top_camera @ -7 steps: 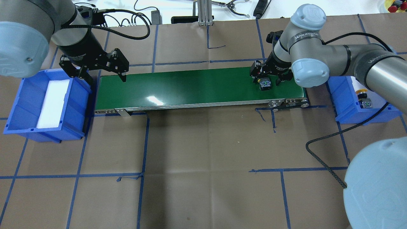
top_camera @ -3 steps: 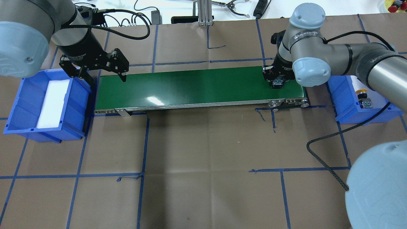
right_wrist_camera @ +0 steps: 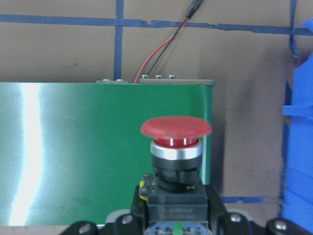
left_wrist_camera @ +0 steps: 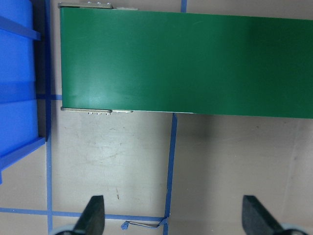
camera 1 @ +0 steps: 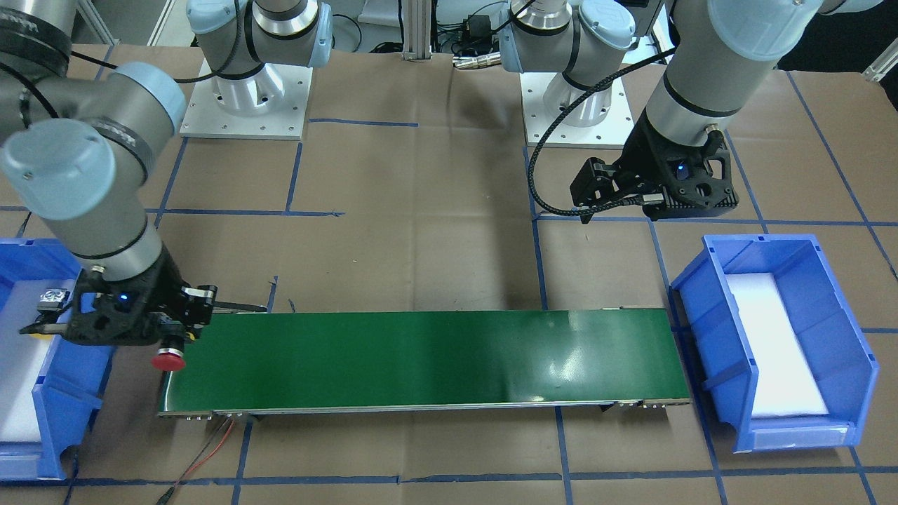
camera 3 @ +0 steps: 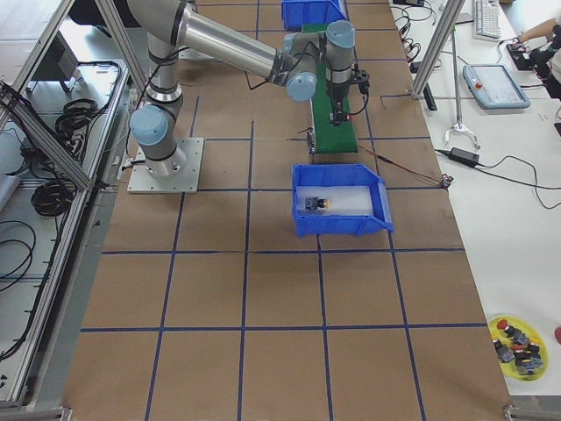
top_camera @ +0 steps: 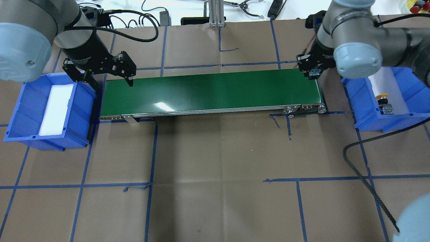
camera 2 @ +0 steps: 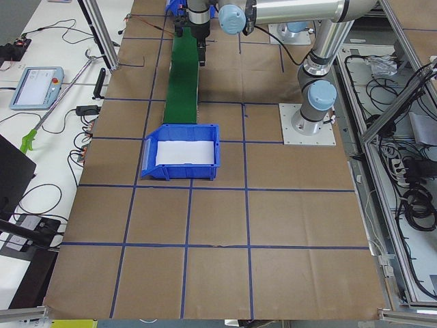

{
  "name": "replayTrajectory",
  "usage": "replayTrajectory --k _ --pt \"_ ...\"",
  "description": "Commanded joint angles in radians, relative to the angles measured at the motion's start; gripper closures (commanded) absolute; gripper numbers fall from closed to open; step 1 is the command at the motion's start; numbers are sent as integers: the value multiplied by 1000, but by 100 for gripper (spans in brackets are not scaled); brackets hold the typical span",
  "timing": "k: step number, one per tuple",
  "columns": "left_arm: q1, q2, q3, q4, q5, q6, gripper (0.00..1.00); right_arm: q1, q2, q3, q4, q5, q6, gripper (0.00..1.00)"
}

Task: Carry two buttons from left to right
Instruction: 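Carry the red button into the blue bin with the right gripper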

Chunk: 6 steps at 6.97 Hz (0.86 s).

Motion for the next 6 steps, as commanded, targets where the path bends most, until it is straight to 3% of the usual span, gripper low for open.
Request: replayTrajectory --k 1,2,3,6 --pt "0 0 0 0 0 1 0 -207 -29 -154 168 7 -231 98" --pt "0 0 0 0 0 -1 0 -289 3 -218 277 10 -302 97" --pt "0 0 0 0 0 -1 0 -320 57 -233 282 12 -314 97" --pt "0 0 0 0 0 -1 0 -337 218 -232 79 17 -305 97"
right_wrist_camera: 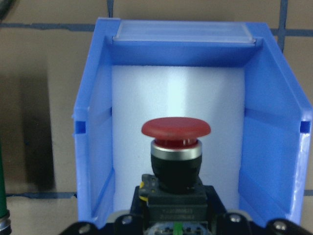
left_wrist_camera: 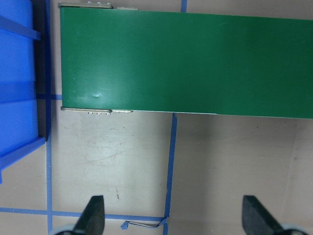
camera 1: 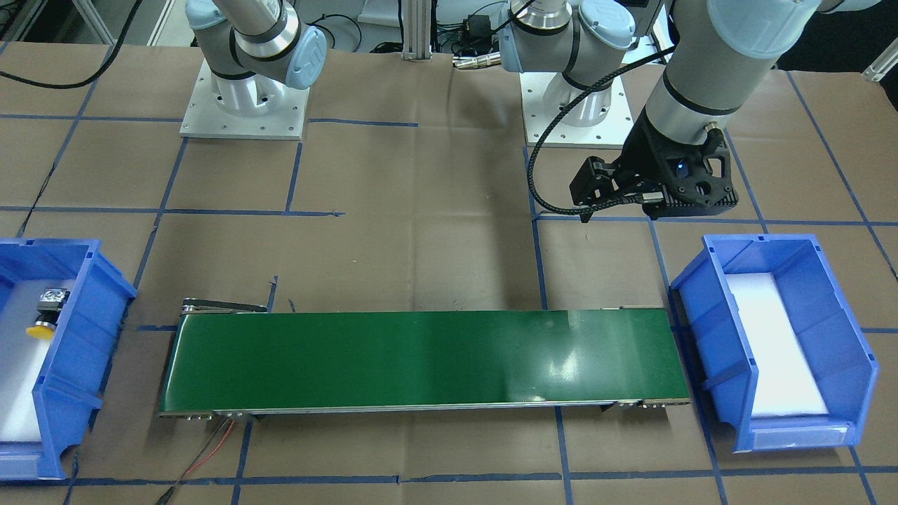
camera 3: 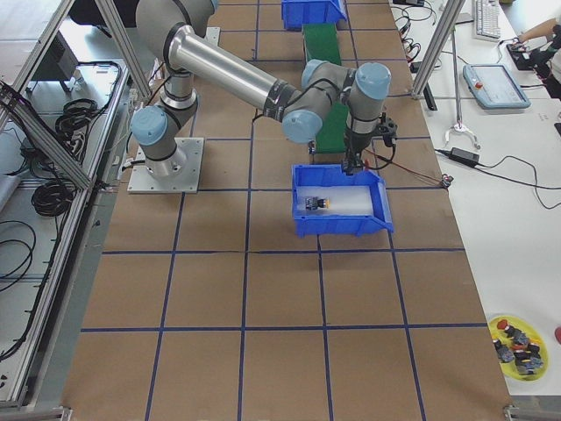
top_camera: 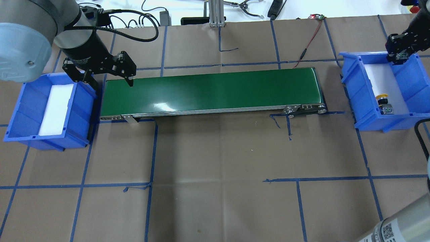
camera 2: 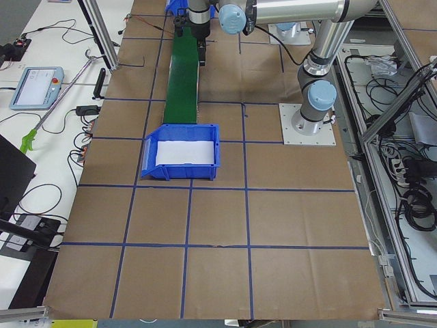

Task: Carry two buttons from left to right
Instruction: 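Carry the red button into the blue bin with the right gripper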

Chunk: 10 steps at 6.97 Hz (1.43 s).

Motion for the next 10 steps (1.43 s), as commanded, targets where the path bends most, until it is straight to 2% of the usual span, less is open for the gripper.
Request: replayTrajectory --k 1,5,6,8,9,10 --pt "1 0 0 0 0 0 0 -4 104 3 -140 1 4 96" --pt "1 0 0 0 0 0 0 -4 173 64 -168 1 -3 96" --pt "1 0 0 0 0 0 0 -9 177 61 -168 1 -2 89" --pt "1 0 0 2 0 0 0 -9 171 58 -171 35 3 4" --pt "1 0 0 2 -2 0 0 -9 169 58 -167 86 -2 1" --pt "1 0 0 2 -2 0 0 -9 164 55 -165 89 1 1"
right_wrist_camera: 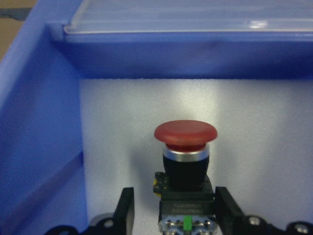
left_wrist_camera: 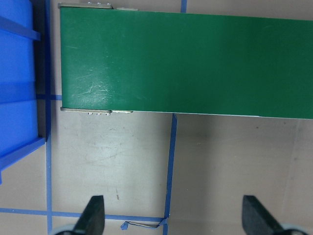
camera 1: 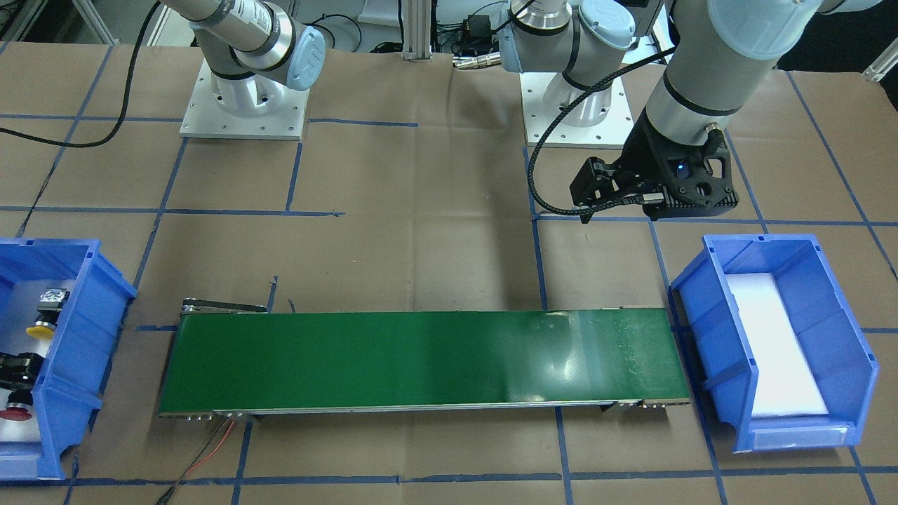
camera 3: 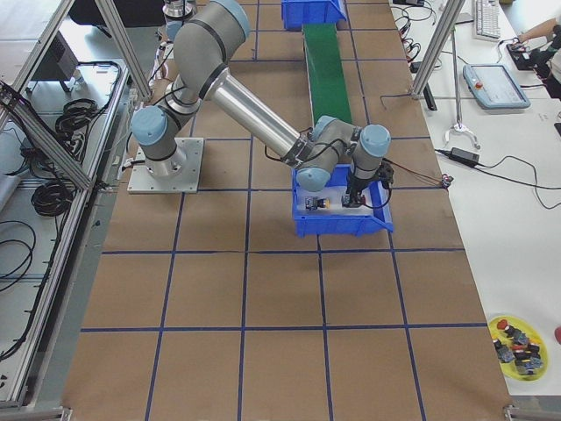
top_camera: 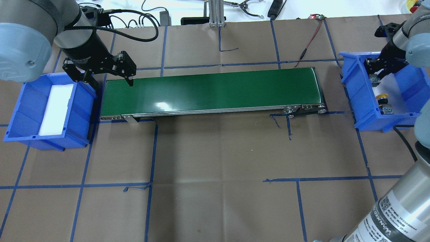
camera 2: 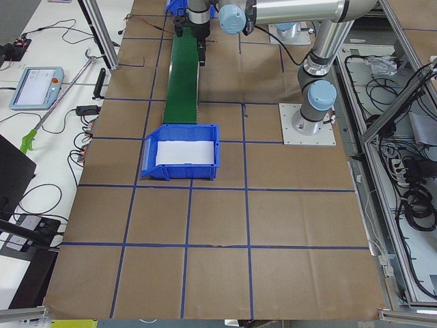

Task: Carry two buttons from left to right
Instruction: 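Carry the red button into the blue bin with the right gripper, then release the red button and lift the right gripper out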

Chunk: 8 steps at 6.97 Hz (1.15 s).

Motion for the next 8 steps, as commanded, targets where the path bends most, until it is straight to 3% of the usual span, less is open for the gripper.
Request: replayTrajectory --k 1,4,6,8 --pt "0 0 0 0 1 0 0 0 -27 -9 4 17 3 1" --pt "0 0 0 0 0 0 0 0 -151 0 16 0 -2 1" --pt "0 0 0 0 0 0 0 18 -260 -30 152 23 6 1" --pt "0 -2 0 0 0 0 0 154 -357 -47 157 118 6 0"
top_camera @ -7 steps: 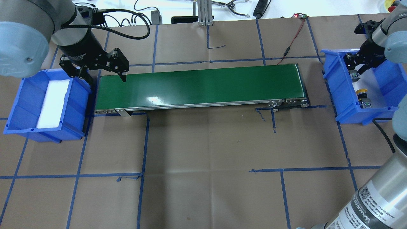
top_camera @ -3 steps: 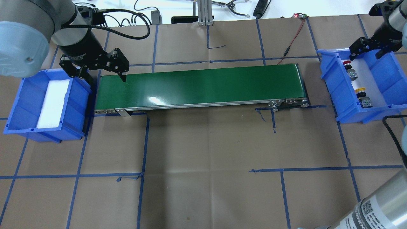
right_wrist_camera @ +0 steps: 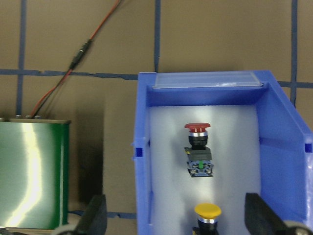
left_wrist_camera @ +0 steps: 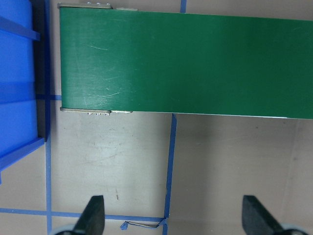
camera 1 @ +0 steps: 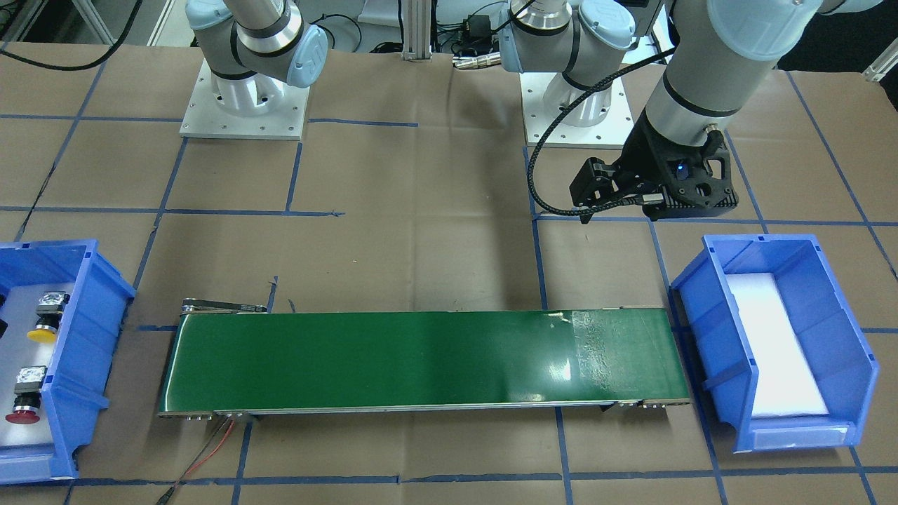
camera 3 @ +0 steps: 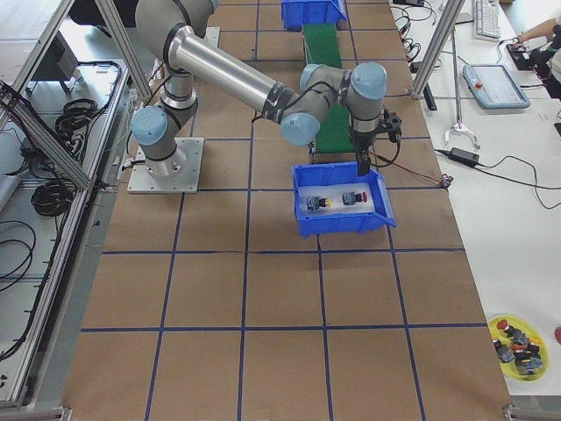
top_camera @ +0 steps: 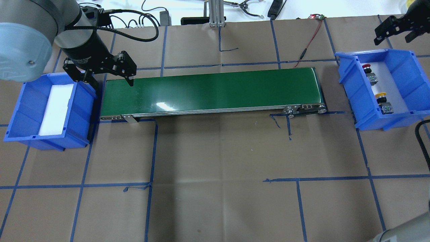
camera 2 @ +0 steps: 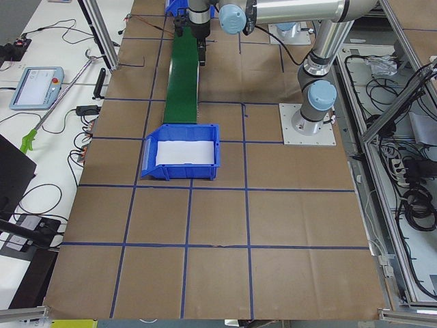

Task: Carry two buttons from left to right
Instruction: 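Release the red button and lift the right gripper out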

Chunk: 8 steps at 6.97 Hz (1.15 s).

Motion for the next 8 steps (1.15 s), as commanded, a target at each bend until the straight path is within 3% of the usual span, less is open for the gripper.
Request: replayTrajectory --k 1,2,3,4,6,8 --pt "-1 -1 0 1 0 0 0 187 -69 -7 11 39 4 0" --pt "0 -1 0 2 0 0 0 305 -72 -8 11 16 190 0" --pt "0 0 0 0 0 0 0 391 -76 -2 22 -67 458 0" --pt "-1 -1 0 0 0 0 0 486 -80 7 51 -80 575 0" --pt "-1 -1 0 2 0 0 0 541 -155 67 130 -82 597 1" --pt "0 0 0 2 0 0 0 519 -259 180 108 -82 564 1"
